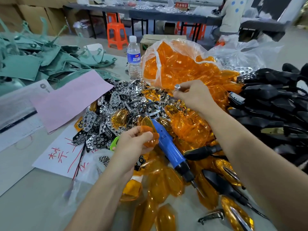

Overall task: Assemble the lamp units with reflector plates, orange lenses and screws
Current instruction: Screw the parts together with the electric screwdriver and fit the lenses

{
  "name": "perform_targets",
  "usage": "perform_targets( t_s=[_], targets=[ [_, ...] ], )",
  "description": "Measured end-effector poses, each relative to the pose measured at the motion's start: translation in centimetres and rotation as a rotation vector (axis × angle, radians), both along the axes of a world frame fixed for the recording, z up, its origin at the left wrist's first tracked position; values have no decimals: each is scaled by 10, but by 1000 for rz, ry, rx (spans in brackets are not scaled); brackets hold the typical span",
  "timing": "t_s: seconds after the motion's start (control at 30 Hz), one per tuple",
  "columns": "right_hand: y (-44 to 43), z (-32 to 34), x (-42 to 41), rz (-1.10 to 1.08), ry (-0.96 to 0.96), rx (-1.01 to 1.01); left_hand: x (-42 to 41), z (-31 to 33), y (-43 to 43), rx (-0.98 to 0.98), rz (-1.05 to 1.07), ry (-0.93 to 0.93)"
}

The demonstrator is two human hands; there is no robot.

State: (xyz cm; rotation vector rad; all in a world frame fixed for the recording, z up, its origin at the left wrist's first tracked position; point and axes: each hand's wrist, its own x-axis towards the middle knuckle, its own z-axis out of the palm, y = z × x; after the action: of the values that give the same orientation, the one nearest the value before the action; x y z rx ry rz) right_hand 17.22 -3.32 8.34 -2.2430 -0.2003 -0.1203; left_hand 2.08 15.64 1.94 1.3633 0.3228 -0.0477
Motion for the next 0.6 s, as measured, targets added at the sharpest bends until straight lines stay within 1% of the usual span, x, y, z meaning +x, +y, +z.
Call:
perform_targets(
  t_s=[0.07, 0.13, 0.23, 0.3, 0.43, 0.53, 0.6],
  targets=[
    [-6, 10, -46, 136, 117, 284, -3, 0, -5, 38, -35, -27],
    [-10, 7, -94, 234, 185, 487, -9, 0, -12, 22, -74, -56],
    [-13, -6, -146, 188, 215, 687, -20, 1, -24, -33, -76, -71],
    [-13, -19, -166, 128, 241, 759, -28, -1, -30, -50, -74, -77],
    [-13, -32, -195, 17, 247, 858, -47, -4, -39, 5, -149, -95],
    [-16, -34, -211, -47, 225, 893, -58, -6, -40, -12, -204, -83],
    [-17, -34, -218, -96, 256, 965, -64, -6, -40, -36, -217, -87]
  ],
)
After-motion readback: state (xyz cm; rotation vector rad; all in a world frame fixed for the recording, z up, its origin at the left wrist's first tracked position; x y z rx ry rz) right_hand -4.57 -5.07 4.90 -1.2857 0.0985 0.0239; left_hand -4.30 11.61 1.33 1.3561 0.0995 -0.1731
